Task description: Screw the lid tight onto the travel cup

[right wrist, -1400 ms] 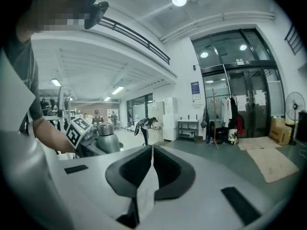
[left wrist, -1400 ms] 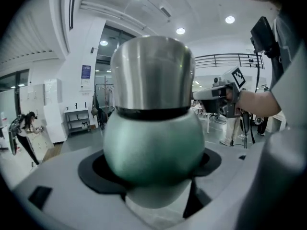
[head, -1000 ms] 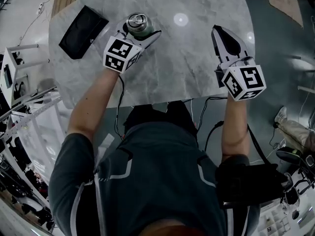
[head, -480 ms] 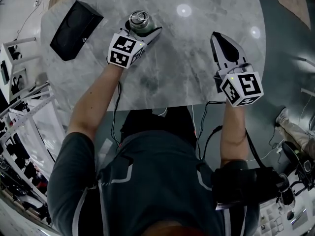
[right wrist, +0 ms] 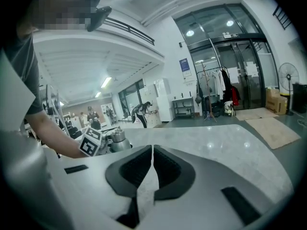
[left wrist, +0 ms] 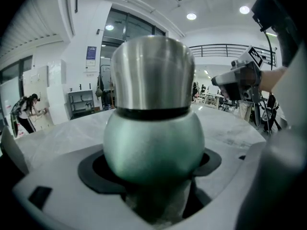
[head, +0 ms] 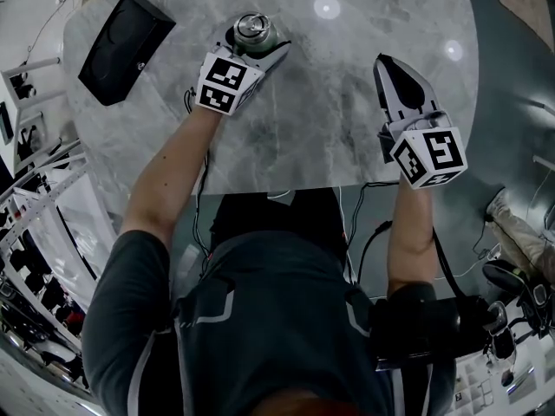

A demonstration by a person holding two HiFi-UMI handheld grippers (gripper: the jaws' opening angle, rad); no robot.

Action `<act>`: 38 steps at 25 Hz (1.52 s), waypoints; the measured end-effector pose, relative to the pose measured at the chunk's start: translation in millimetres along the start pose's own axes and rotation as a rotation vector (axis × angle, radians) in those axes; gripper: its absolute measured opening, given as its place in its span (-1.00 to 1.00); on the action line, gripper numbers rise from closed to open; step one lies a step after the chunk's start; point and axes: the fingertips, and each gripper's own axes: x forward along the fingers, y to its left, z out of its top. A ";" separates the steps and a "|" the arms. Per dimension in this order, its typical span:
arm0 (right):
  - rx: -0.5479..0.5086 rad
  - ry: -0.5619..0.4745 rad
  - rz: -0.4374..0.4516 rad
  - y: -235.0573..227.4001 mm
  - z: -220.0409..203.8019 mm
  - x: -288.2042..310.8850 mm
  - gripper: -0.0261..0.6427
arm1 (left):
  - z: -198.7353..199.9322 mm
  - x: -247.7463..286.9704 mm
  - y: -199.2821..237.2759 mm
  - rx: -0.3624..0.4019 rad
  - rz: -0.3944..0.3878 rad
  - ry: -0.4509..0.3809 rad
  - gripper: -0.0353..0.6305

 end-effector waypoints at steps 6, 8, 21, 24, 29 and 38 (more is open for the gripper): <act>0.007 0.005 0.000 -0.7 -4.0 -2.2 -0.81 | -7.8 -0.6 -1.5 0.049 -0.019 0.028 0.30; 0.004 0.005 0.002 -0.7 -5.3 -3.3 -0.81 | -10.9 -0.2 -2.5 0.068 -0.020 0.029 0.30; -0.010 -0.011 0.020 13.9 8.2 -22.9 -0.81 | -18.1 -16.3 -7.5 0.074 -0.025 0.064 0.34; -0.028 -0.013 0.022 22.1 16.2 -31.2 -0.81 | -26.8 -28.6 -9.4 0.060 -0.019 0.095 0.35; -0.051 -0.024 0.024 41.6 32.0 -46.7 -0.81 | -26.7 -62.2 -6.6 -0.012 -0.014 0.075 0.35; -0.040 -0.039 -0.001 51.9 44.2 -84.3 -0.81 | -7.1 -125.3 -24.2 -0.117 0.072 0.006 0.35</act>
